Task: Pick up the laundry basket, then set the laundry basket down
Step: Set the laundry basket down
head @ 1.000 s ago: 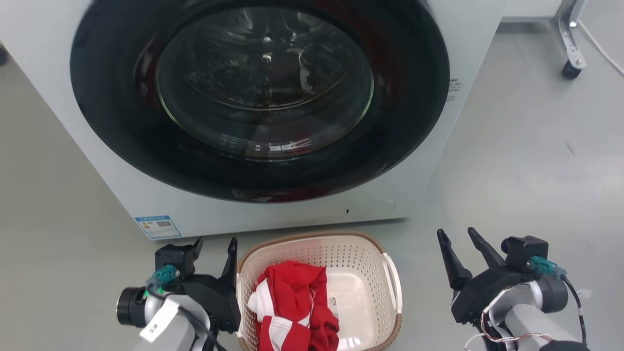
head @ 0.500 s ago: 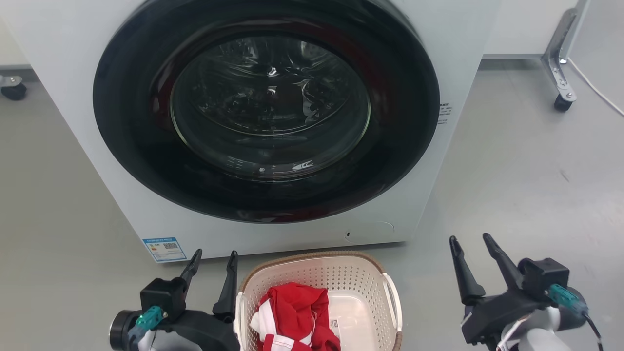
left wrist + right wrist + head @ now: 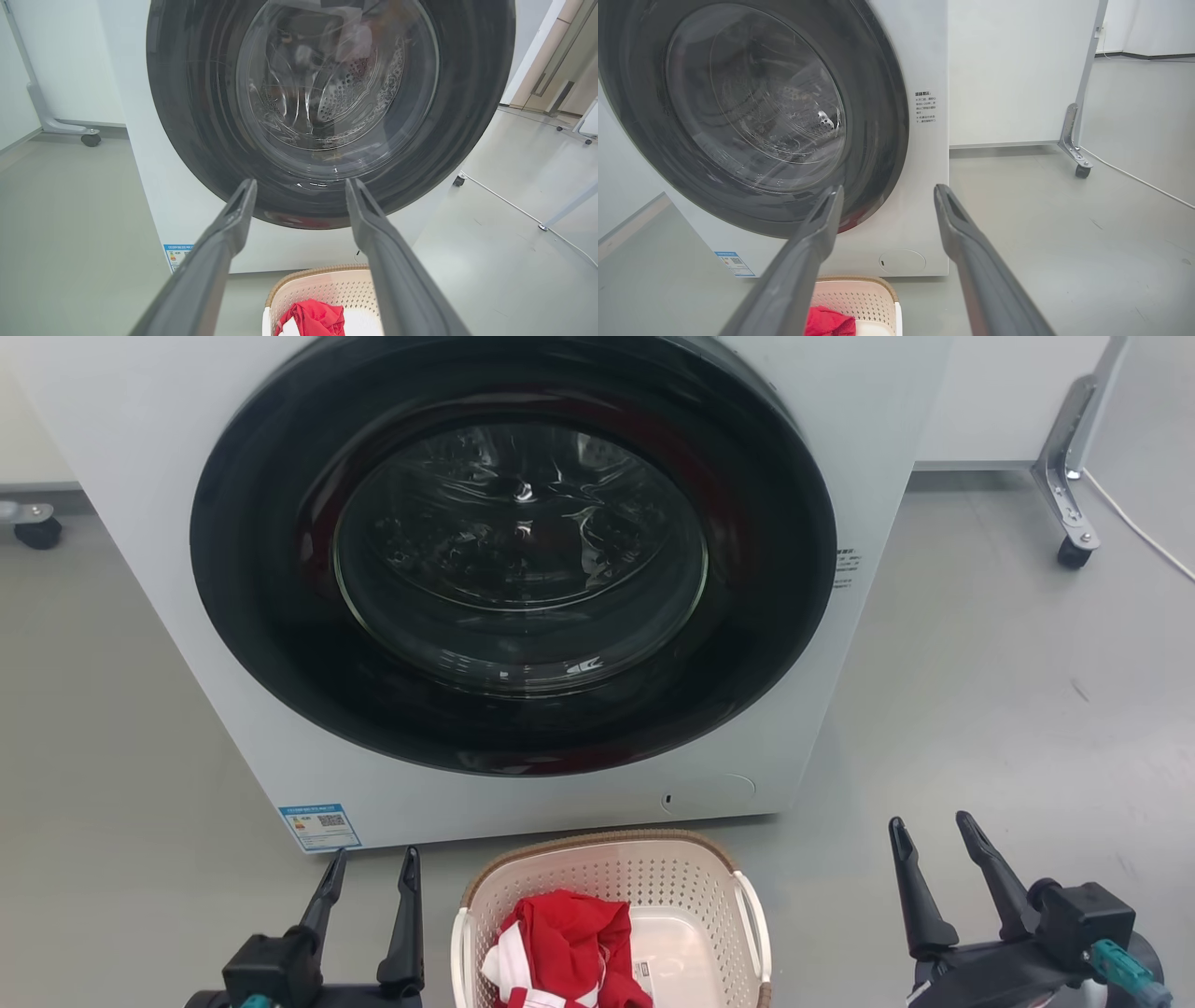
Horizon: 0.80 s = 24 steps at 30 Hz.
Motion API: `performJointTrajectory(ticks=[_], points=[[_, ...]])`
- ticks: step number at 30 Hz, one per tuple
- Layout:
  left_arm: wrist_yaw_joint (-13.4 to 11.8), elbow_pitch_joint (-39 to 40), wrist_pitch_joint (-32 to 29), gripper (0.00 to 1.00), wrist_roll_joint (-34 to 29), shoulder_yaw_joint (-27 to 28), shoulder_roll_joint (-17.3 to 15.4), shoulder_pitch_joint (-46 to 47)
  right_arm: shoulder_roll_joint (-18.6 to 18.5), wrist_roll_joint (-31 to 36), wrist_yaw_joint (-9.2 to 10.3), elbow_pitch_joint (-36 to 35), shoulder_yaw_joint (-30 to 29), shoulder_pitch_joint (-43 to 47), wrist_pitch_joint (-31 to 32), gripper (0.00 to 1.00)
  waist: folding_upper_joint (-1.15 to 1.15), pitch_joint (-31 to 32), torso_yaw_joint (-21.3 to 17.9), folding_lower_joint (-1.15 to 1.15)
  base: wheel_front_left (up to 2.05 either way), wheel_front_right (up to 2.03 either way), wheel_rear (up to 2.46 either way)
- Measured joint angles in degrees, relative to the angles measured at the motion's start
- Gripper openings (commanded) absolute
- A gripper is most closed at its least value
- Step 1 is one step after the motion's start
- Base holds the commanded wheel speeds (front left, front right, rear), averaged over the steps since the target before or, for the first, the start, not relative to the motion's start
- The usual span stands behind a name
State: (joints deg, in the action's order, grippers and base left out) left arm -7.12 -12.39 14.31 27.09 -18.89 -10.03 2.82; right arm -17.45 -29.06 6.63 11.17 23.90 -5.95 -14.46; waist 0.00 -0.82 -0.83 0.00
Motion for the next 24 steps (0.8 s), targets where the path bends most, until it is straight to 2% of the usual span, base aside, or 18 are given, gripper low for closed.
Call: performJointTrajectory(ticks=[13,24], points=[[0.00,4.63,0.00,1.00,-5.08,3.68,2.80,-4.32,0.21,2.09,0.44,-3.54,-2.96,4.41,0.00,1.00,0.00,0.16,0.06,0.00,0.00,0.00,0.00],[0.00,6.88,-0.87,1.00,-7.46,5.20,3.79,-5.84,1.05,3.93,0.51,-4.72,-4.60,5.58,0.00,1.00,0.00,0.22,-0.06,0.00,0.00,0.00,0.00]])
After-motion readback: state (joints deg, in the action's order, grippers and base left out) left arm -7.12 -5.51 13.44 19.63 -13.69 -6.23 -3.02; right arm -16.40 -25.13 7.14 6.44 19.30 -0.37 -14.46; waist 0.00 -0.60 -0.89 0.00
